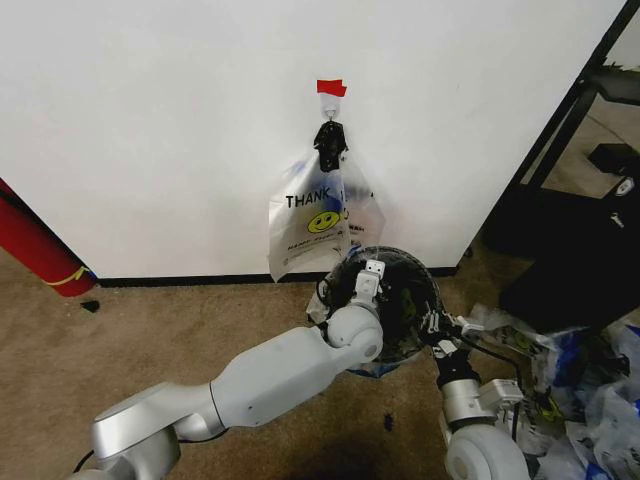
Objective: Pick up the garbage bag from the wall and place it over the trash bin.
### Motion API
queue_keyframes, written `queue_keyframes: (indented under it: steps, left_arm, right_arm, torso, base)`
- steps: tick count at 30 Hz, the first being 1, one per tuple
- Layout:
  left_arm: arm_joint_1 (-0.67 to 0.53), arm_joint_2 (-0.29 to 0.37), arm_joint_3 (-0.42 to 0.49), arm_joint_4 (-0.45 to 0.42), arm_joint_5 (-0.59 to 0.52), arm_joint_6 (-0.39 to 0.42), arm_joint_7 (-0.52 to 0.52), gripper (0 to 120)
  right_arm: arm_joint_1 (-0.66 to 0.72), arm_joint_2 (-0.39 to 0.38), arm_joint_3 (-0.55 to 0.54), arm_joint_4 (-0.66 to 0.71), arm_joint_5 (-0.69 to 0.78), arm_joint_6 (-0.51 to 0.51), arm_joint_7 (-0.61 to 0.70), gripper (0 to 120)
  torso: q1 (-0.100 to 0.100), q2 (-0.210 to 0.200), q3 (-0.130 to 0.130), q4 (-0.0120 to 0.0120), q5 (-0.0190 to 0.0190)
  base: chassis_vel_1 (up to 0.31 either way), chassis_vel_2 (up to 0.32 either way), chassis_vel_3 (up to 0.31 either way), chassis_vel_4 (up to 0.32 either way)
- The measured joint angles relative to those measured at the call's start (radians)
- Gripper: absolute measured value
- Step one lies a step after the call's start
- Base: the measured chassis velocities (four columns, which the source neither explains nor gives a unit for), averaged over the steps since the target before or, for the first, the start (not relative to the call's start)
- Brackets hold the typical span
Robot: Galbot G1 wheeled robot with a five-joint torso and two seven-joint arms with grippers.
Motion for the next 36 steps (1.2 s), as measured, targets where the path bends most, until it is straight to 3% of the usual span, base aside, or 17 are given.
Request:
queue_keyframes:
  steps: [12,28,32,36]
  left_arm:
    - [0.0,-0.033,-0.008,0.071,0.014,0.0,0.026,0]
    - [-0.009,-0.045,0.011,0.095,-0.009,0.038,0.019,0]
    - [-0.009,-0.032,0.012,0.075,-0.013,0.043,0.018,0]
    - [-0.005,0.013,0.029,-0.011,-0.037,0.061,0.014,0]
  right_arm:
    - [-0.023,-0.001,-0.006,0.007,-0.019,0.011,-0.017,1]
    - [-0.03,0.006,-0.021,0.005,-0.056,0.024,-0.032,1]
    - [-0.027,0.005,-0.016,0.003,-0.051,0.024,-0.03,1]
    - [-0.01,0.004,-0.004,-0.007,-0.014,0.013,-0.011,1]
  torso:
    - [0.0,0.0,0.0,0.0,0.0]
    - [0.0,0.0,0.0,0.0,-0.0001]
    - [0.0,0.0,0.0,-0.0001,-0.0001]
    - [0.0,0.0,0.0,-0.0001,-0.0001]
  base:
    - [0.0,0.0,0.0,0.0]
    - [0.0,0.0,0.0,0.0]
    - [0.0,0.0,0.0,0.0]
    - [0.0,0.0,0.0,0.0]
